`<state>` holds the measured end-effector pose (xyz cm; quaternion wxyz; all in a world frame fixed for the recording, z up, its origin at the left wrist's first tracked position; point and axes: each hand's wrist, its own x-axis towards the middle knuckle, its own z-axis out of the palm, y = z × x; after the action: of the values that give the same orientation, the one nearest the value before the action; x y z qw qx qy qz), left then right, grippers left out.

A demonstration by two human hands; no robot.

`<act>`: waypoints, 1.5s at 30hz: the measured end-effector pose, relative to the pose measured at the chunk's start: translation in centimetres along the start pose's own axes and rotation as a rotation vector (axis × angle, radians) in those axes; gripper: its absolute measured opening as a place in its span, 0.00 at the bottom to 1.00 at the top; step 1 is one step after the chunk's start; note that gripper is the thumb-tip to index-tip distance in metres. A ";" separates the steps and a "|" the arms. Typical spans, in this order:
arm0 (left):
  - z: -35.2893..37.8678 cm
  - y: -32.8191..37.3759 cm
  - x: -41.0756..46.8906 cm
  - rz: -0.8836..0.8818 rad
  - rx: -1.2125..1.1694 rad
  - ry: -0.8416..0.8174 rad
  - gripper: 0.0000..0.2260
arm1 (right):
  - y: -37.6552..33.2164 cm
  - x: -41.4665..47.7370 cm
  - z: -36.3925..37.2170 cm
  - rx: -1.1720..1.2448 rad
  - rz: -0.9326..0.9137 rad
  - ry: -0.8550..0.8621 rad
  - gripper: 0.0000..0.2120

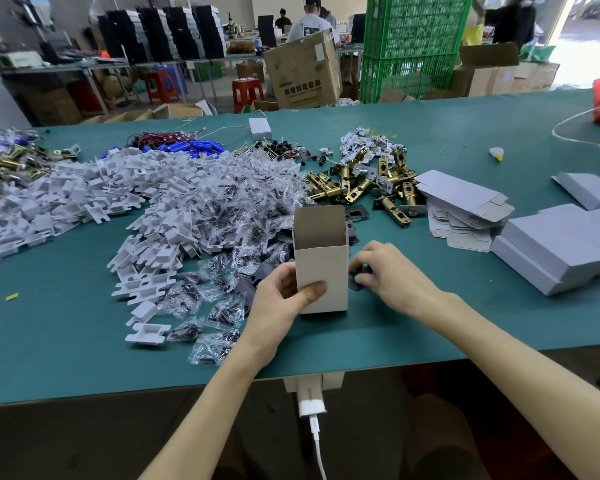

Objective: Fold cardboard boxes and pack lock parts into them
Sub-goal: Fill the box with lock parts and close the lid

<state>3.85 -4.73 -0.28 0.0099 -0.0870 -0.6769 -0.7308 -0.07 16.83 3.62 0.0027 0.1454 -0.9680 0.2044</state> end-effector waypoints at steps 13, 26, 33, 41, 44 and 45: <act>0.0 0.0 0.0 -0.004 -0.029 -0.005 0.19 | 0.5 0.7 0.3 0.137 0.084 0.108 0.04; -0.1 0.0 0.0 -0.005 -0.038 -0.016 0.20 | -2.5 -0.1 -5.9 1.015 0.017 0.412 0.16; 0.0 0.2 -0.2 -0.054 -0.020 -0.014 0.19 | -6.1 -0.3 -7.0 0.740 -0.197 0.573 0.09; 0.1 0.6 -0.4 -0.037 -0.095 -0.046 0.14 | -6.8 0.9 -6.3 0.512 -0.189 0.471 0.09; 0.0 0.7 -0.4 -0.026 -0.108 -0.065 0.13 | -7.0 0.9 -6.1 0.316 -0.251 0.446 0.08; 0.0 0.7 -0.5 -0.023 -0.112 -0.070 0.12 | -7.1 0.9 -5.9 0.256 -0.271 0.434 0.08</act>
<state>4.43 -4.83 0.31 -0.0271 -0.1053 -0.6359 -0.7641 0.71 12.76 11.92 0.2190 0.2253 -0.8829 0.3490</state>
